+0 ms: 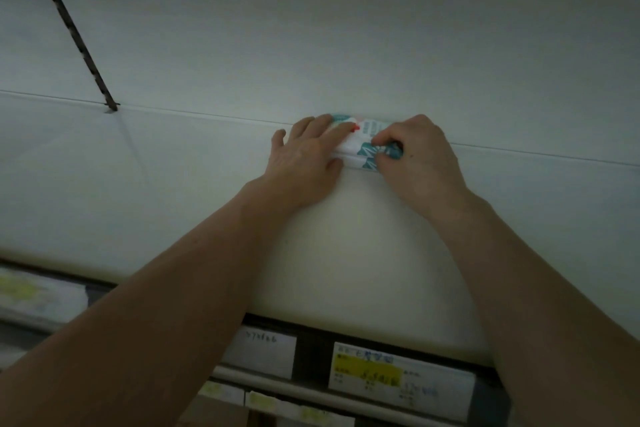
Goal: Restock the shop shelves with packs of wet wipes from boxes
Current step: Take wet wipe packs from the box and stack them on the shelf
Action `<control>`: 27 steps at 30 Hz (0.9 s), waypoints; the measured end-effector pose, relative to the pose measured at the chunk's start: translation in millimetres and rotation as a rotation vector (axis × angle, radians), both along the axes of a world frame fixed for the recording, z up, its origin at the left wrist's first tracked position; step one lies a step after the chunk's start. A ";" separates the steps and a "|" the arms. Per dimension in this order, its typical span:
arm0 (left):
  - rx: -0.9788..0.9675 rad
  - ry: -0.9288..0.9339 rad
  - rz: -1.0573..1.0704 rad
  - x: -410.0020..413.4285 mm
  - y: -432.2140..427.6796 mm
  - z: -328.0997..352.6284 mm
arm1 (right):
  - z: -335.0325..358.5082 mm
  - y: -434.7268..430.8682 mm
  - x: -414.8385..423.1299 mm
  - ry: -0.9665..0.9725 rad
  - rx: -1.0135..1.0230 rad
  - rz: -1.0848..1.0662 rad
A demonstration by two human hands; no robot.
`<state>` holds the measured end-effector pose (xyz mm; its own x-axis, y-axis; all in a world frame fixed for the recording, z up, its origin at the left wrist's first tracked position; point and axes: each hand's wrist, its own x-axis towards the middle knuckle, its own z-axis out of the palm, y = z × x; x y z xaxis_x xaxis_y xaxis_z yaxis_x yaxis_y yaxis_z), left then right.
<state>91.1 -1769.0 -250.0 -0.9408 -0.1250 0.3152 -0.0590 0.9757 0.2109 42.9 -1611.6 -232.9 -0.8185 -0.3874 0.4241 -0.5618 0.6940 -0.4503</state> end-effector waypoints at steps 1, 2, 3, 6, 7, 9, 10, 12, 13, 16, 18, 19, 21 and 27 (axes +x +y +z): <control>0.009 0.007 0.017 0.4 -0.8 0.5 | -0.3 0.0 2.0 0.014 0.003 0.003; 0.020 0.024 0.029 0.5 -2.4 1.2 | -0.3 0.2 3.1 0.030 0.005 0.007; 0.021 0.045 0.035 0.6 -3.9 2.0 | 0.0 0.3 3.3 0.046 0.007 0.013; 0.011 0.057 0.034 0.0 -4.4 0.8 | -0.7 -1.0 1.5 0.046 0.029 0.040; 0.023 0.055 0.036 -0.5 -4.1 -0.4 | -1.5 -1.7 0.3 0.040 0.030 0.043; 0.051 0.061 0.047 -0.7 -3.2 -2.7 | -2.3 -3.8 -1.0 0.033 0.028 0.035; 0.055 0.066 0.054 -0.5 -2.7 -3.2 | -2.6 -4.8 -1.1 0.031 0.033 0.024; 0.027 0.064 0.077 0.7 -0.7 -2.0 | -2.0 -6.6 0.5 0.027 0.055 0.003; 0.004 0.050 0.093 2.1 1.1 -0.9 | -0.7 -7.1 2.4 0.022 0.073 0.001; -0.049 -0.021 0.151 8.6 7.0 5.0 | 8.4 -5.7 12.0 -0.006 0.190 0.019; -0.059 -0.038 0.189 17.3 9.1 10.9 | 16.2 -3.1 21.9 0.002 0.304 0.013; -0.064 -0.035 0.206 22.7 9.6 13.4 | 18.8 -1.4 27.3 0.010 0.316 0.007; -0.078 -0.011 0.241 37.8 8.8 19.5 | 24.3 1.4 41.8 0.023 0.279 0.014; -0.069 0.030 0.360 104.8 -3.5 34.1 | 36.7 -22.5 102.6 0.038 0.248 0.203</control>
<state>195.9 -1772.6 -216.0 -0.8307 -0.4237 0.3611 -0.3959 0.9056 0.1519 145.5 -1634.0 -196.2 -0.6991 -0.6369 0.3251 -0.7134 0.6518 -0.2571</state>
